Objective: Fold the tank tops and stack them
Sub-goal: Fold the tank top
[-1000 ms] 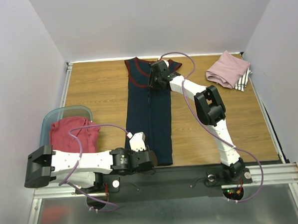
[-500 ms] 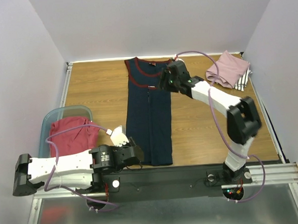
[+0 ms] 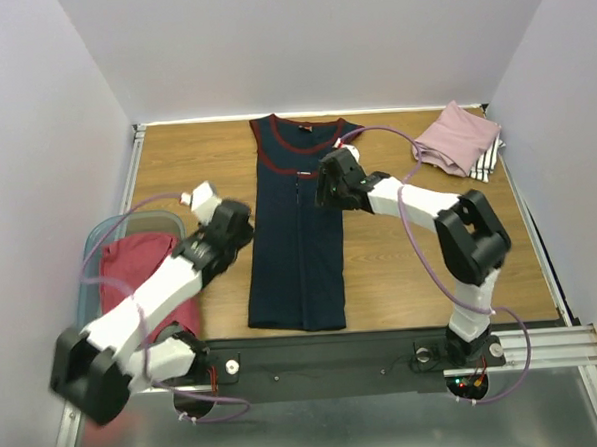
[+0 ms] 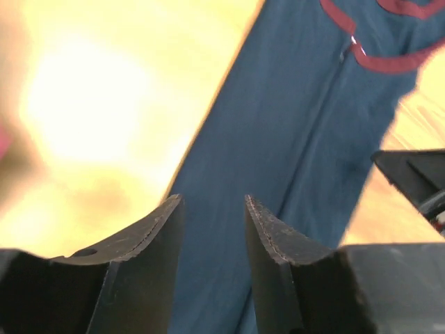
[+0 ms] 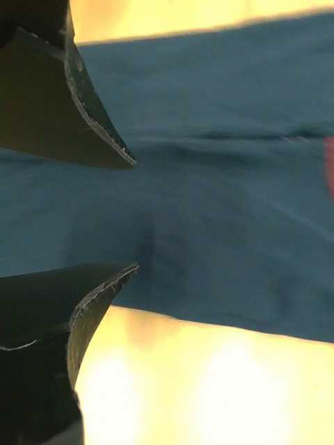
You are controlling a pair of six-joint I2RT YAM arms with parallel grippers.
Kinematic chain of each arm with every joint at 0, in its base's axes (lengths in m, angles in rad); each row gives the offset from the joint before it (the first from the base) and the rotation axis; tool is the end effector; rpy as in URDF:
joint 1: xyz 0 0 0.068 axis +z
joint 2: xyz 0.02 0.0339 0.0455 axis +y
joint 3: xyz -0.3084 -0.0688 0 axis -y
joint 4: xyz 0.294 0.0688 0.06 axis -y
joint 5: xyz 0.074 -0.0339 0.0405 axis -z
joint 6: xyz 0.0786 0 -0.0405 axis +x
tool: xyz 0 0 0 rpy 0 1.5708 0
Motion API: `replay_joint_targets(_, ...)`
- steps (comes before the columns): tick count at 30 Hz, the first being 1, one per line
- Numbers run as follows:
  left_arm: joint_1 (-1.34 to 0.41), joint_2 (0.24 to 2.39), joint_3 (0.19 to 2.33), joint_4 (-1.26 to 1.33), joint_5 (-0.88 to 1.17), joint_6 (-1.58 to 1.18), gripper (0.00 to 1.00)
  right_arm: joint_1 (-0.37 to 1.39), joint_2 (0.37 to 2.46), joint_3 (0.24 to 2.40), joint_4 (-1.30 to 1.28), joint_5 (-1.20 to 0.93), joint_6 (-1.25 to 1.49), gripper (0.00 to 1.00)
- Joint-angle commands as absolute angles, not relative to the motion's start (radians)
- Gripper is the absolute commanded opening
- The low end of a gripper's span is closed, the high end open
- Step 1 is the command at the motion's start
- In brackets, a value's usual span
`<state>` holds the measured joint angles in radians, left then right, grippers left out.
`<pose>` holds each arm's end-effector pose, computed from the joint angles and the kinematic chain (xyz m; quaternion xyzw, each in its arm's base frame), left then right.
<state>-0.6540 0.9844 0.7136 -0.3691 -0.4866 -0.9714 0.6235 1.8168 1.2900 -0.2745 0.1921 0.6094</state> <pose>0.2317 -0.1313 0.2639 -0.2438 0.8393 -0.1683 0.4558 0.4022 0.2708 0.2081 0.0295 0.9229 0.1435 0.3562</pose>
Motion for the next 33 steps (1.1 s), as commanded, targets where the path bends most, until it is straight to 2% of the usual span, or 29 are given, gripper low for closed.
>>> replay_joint_targets(1, -0.535, 1.263, 0.884, -0.143, -0.368, -0.686, 0.49, 0.56, 1.948, 1.419, -0.244, 0.241, 0.601, 0.6)
replay_joint_targets(9, -0.453, 1.754, 1.222, -0.089, -0.278, -0.519, 0.42, 0.476, 2.164, 1.658, -0.259, 0.218, 0.542, 0.54)
replay_joint_targets(17, -0.396, 2.032, 1.511, -0.097, -0.209, -0.46, 0.4, 0.408, 2.385, 1.903, -0.321, 0.27, 0.454, 0.53)
replay_joint_targets(19, -0.371, 2.107, 1.567, -0.106, -0.177, -0.462, 0.4, 0.388, 2.428, 1.96, -0.327, 0.267, 0.434, 0.54)
replay_joint_targets(23, -0.348, 2.25, 1.808, -0.163, -0.118, -0.448, 0.4, 0.364, 2.522, 2.141, -0.347, 0.238, 0.411, 0.57)
replay_joint_targets(26, -0.336, 2.367, 1.989, -0.227, -0.091, -0.437, 0.4, 0.353, 2.563, 2.196, -0.353, 0.224, 0.407, 0.61)
replay_joint_targets(30, -0.313, 2.466, 2.147, -0.271, -0.06, -0.451, 0.4, 0.348, 2.55, 2.207, -0.353, 0.218, 0.422, 0.65)
replay_joint_targets(33, -0.287, 2.517, 2.229, -0.27, -0.015, -0.48, 0.42, 0.348, 2.485, 2.14, -0.351, 0.242, 0.451, 0.7)
